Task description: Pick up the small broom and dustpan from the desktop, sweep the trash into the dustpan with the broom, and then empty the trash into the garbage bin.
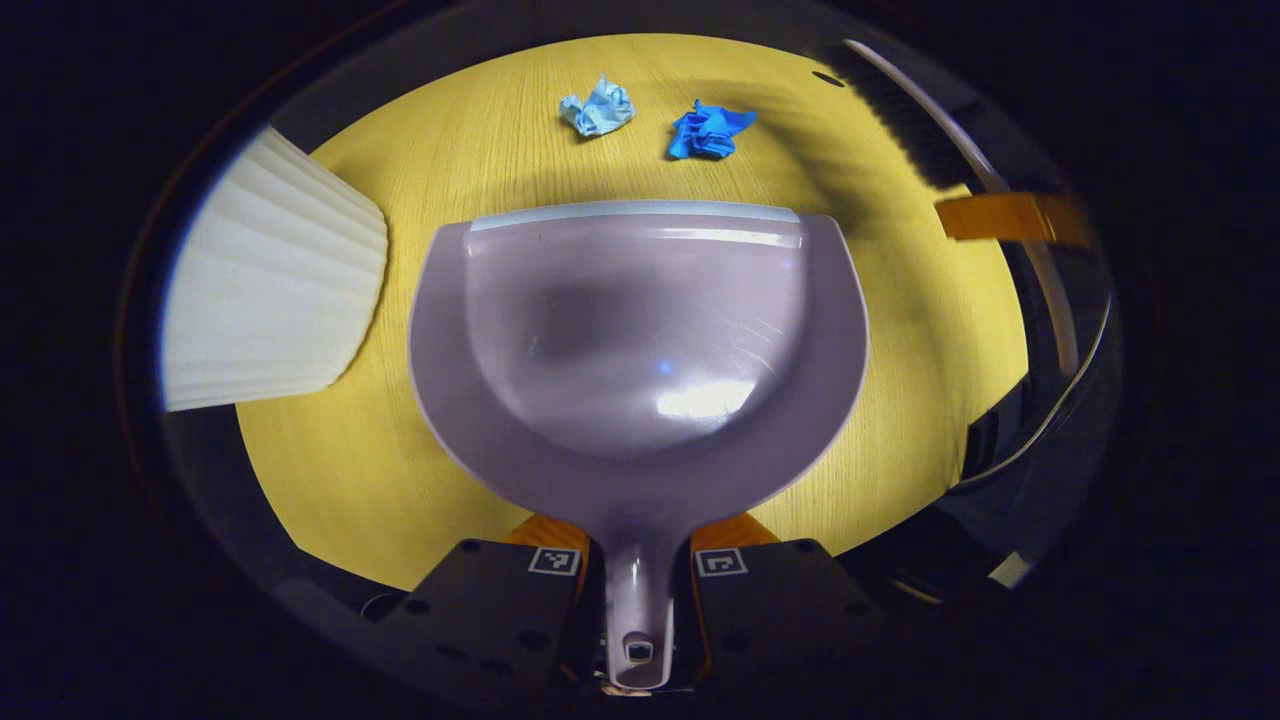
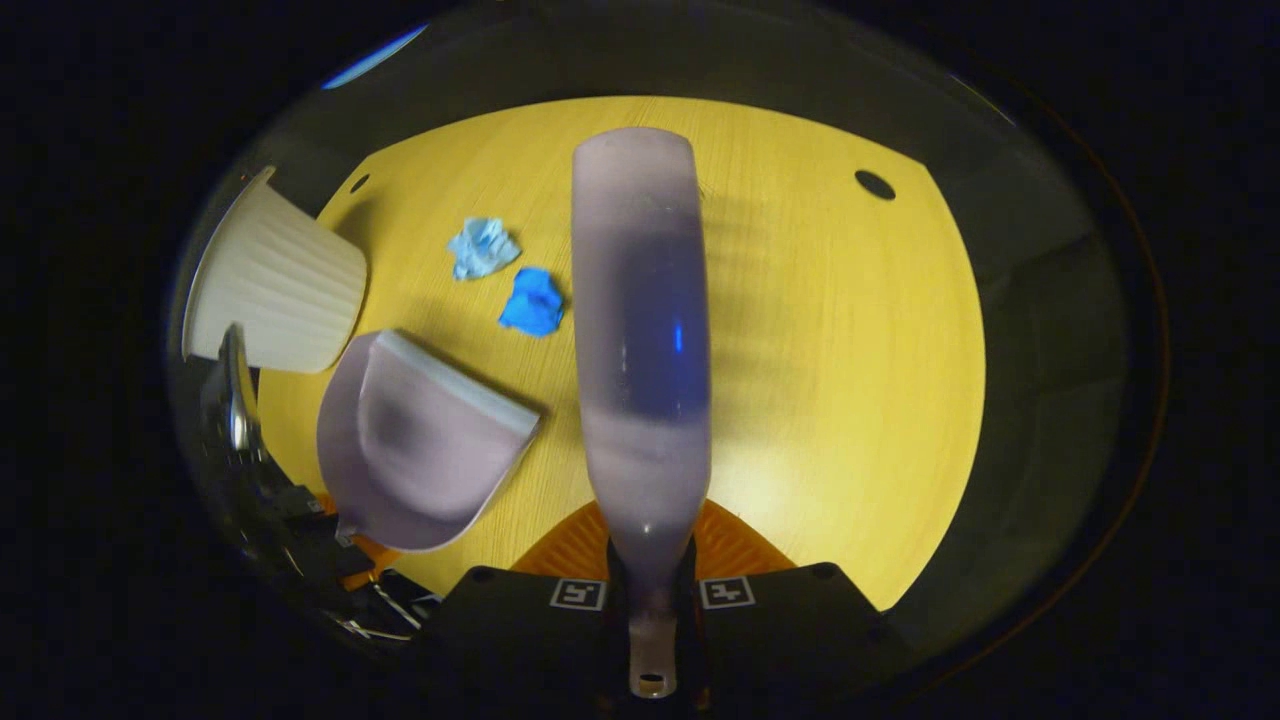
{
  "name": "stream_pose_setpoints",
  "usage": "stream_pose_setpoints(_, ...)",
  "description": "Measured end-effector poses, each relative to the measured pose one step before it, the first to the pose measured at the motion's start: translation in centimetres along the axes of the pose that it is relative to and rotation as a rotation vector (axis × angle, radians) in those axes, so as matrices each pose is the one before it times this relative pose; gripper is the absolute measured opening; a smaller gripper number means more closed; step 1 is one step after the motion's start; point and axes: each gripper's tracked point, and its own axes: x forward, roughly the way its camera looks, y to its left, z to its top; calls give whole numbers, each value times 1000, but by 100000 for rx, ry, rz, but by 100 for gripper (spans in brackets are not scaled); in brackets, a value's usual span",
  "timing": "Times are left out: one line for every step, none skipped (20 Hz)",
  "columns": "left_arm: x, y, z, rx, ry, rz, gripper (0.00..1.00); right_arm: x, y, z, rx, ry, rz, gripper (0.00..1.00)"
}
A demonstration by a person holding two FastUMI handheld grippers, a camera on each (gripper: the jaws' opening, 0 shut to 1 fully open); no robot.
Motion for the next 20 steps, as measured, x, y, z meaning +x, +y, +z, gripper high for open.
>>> stream_pose_setpoints(-51,148,-82,816,223,478,25,53,-779,2224,-2788,-1968,-2720,19)
stream_pose_setpoints(62,57,68,868,74,31,25,514,113,1683,-2949,-2132,-1502,19)
stream_pose_setpoints(120,-5,-188,983,1491,-424,25,398,-355,1660,-2475,-1446,-560,19)
stream_pose_setpoints(263,96,-38,731,1642,310,25,661,-150,989,-3543,-250,-312,19)
stream_pose_setpoints(95,231,-47,789,721,901,25,1016,-12,1030,-6296,223,-1345,19)
stream_pose_setpoints(181,255,126,395,640,1371,26,1107,-243,870,-8615,304,-2198,19)
stream_pose_setpoints(204,91,125,-160,-723,1007,25,1010,122,677,-7616,790,-1412,19)
stream_pose_setpoints(188,-149,-99,-527,664,-166,25,953,445,732,-4270,1844,583,19)
stream_pose_setpoints(249,-272,-308,-281,1624,-1472,25,656,826,761,-2506,1353,1707,19)
stream_pose_setpoints(266,-21,33,-434,117,115,25,634,605,862,-2608,1325,1133,19)
stream_pose_setpoints(-73,93,31,500,301,-10,26,807,183,1036,-3362,-306,-774,19)
stream_pose_setpoints(-14,86,-10,172,529,373,25,683,38,934,-3552,544,-828,19)
stream_pose_setpoints(5,58,-23,-73,11,-90,25,489,250,717,-1401,641,-188,18)
stream_pose_setpoints(146,97,82,566,-525,391,25,314,125,641,-604,904,-168,19)
stream_pose_setpoints(217,75,-121,248,225,253,25,608,4,335,-1377,709,-434,18)
stream_pose_setpoints(187,-21,-131,-31,-117,233,23,568,106,-52,-2467,1711,-381,18)
stream_pose_setpoints(270,17,-92,117,-50,262,27,544,293,-334,-3221,1824,-173,18)
stream_pose_setpoints(367,68,-198,363,474,779,25,540,819,-560,-5898,3436,1074,19)
stream_pose_setpoints(240,46,-32,527,-192,343,27,467,735,-477,-5236,2060,925,18)
stream_pose_setpoints(289,149,-168,426,-162,531,25,150,634,-291,-5499,2285,-722,18)
